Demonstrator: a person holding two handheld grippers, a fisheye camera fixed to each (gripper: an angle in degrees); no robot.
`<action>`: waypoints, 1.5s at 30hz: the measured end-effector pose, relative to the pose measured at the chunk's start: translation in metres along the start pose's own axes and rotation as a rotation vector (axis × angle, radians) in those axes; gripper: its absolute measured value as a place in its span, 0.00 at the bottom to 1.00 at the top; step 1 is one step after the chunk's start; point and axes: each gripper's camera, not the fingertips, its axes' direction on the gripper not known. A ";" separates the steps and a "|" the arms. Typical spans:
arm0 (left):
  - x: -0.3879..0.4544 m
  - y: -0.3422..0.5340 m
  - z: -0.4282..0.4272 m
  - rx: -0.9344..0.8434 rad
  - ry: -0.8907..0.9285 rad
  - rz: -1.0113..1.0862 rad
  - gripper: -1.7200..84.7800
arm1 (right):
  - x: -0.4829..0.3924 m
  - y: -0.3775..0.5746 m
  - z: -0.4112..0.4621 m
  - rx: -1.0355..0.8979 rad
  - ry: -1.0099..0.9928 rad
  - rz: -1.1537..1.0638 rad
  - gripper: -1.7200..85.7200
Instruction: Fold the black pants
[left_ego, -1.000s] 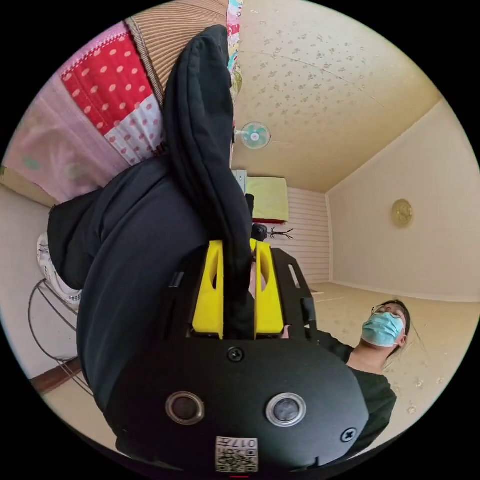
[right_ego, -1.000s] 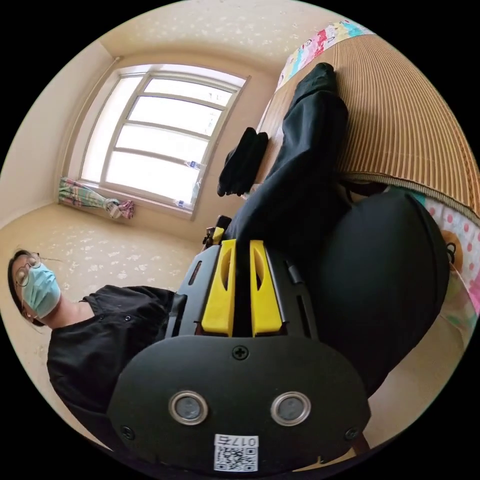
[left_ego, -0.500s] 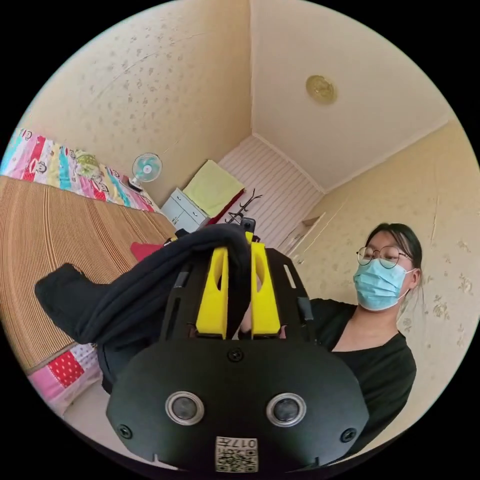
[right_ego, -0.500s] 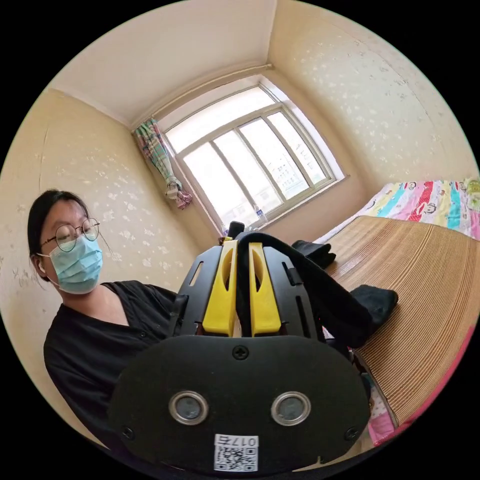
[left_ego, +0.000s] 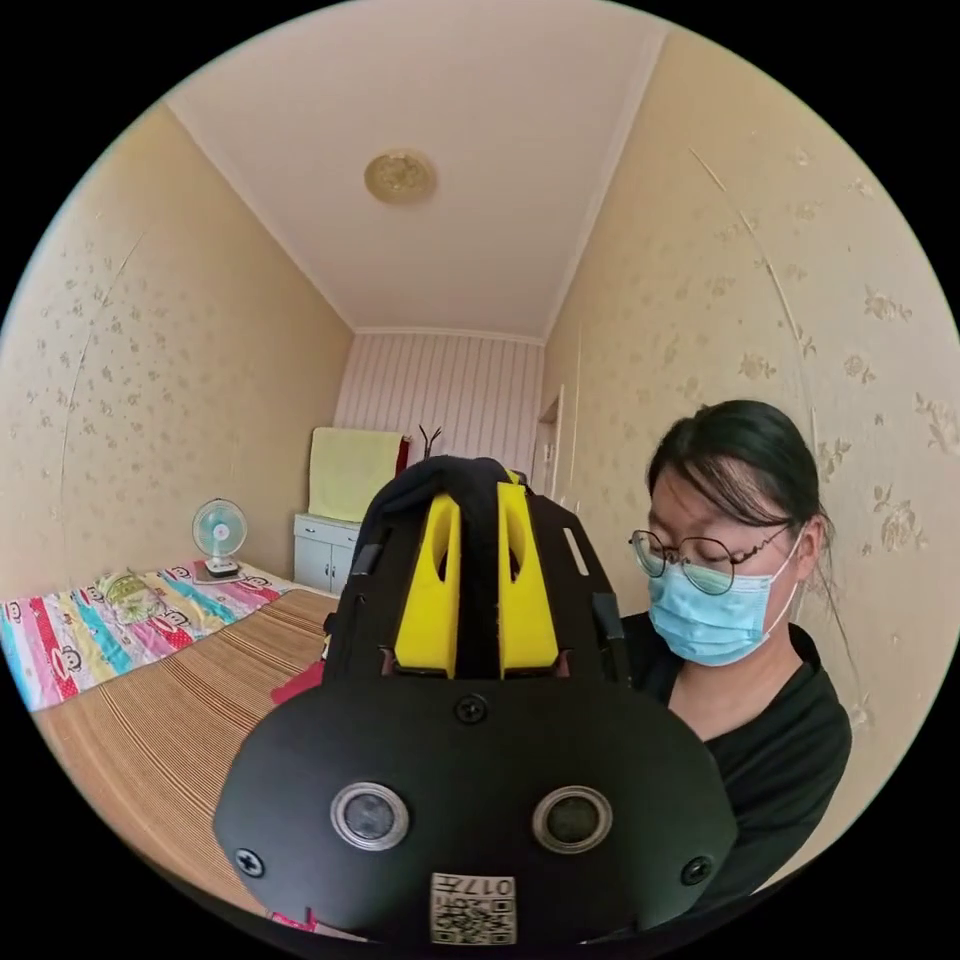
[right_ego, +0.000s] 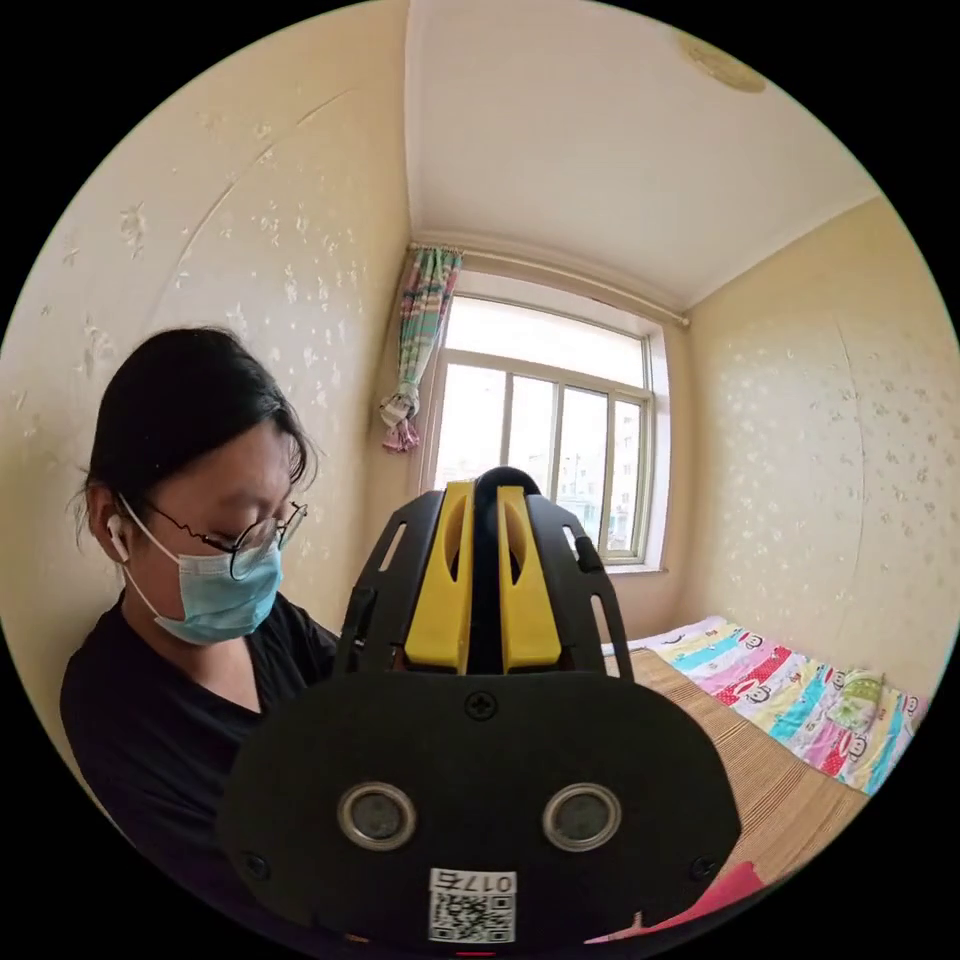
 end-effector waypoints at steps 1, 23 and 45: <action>-0.014 -0.001 0.002 -0.004 0.004 -0.035 0.09 | 0.011 -0.004 0.008 -0.017 0.046 0.034 0.03; -0.389 0.307 0.034 -0.191 0.135 -0.821 0.09 | 0.225 0.294 0.125 -0.385 0.196 0.608 0.03; -0.244 0.557 0.097 -0.619 -0.037 -0.998 0.11 | 0.061 0.429 0.097 -0.675 0.302 0.661 0.10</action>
